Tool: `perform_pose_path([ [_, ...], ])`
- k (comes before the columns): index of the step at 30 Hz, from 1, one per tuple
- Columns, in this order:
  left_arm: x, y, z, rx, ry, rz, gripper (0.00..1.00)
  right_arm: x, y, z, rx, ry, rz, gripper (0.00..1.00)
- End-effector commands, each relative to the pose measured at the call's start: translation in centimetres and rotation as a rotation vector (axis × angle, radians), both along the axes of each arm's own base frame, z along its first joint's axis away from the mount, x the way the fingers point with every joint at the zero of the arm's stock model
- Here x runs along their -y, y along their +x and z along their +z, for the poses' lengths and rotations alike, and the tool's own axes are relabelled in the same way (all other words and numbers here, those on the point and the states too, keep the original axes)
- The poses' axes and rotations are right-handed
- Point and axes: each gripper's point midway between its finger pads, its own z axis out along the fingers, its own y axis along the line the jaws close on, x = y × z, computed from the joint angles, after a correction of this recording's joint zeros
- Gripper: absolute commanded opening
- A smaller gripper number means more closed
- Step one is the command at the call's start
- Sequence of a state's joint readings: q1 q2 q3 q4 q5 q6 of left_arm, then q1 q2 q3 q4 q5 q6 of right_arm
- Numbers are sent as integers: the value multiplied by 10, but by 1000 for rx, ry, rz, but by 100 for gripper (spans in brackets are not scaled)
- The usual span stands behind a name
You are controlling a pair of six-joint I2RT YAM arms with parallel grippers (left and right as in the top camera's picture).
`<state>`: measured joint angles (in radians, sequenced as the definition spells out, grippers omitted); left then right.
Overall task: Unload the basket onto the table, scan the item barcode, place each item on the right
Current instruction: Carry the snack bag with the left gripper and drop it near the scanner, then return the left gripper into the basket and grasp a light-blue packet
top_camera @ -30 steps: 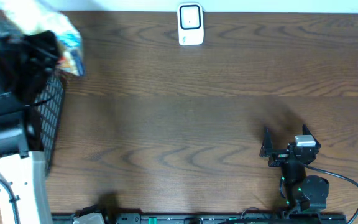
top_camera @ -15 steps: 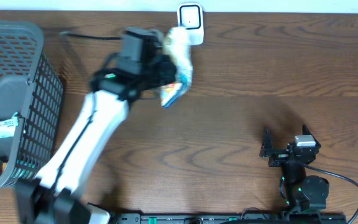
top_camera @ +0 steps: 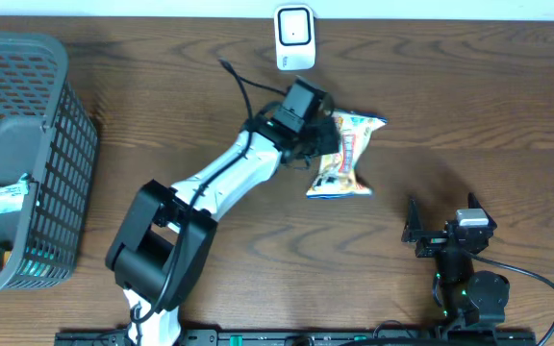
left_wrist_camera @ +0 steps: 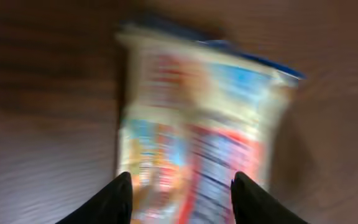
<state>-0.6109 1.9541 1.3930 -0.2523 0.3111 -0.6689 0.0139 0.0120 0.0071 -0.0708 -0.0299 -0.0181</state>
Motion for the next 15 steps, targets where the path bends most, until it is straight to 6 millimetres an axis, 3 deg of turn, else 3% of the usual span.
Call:
perform_pose_path([
  [1,7,9,47,108,-72,-27,51,2,0,0,0,5,-8,99],
  [5,-28,24,119,306,-88,-34,52,2,0,0,0,5,-8,99],
  [6,-51,29,150,379,-92,-10,52,2,0,0,0,5,-8,99],
  [10,-120,37,213,494,-107,128,52,2,0,0,0,6,-8,99],
  [11,-168,41,236,543,-76,239,55,2,0,0,0,5,-8,99],
  [12,-197,42,245,564,-46,316,56,2,0,0,0,5,-8,99],
  [13,-256,40,258,592,18,469,57,2,0,0,0,5,-8,99],
  [15,-314,34,270,616,78,615,58,2,0,0,0,6,-8,99],
])
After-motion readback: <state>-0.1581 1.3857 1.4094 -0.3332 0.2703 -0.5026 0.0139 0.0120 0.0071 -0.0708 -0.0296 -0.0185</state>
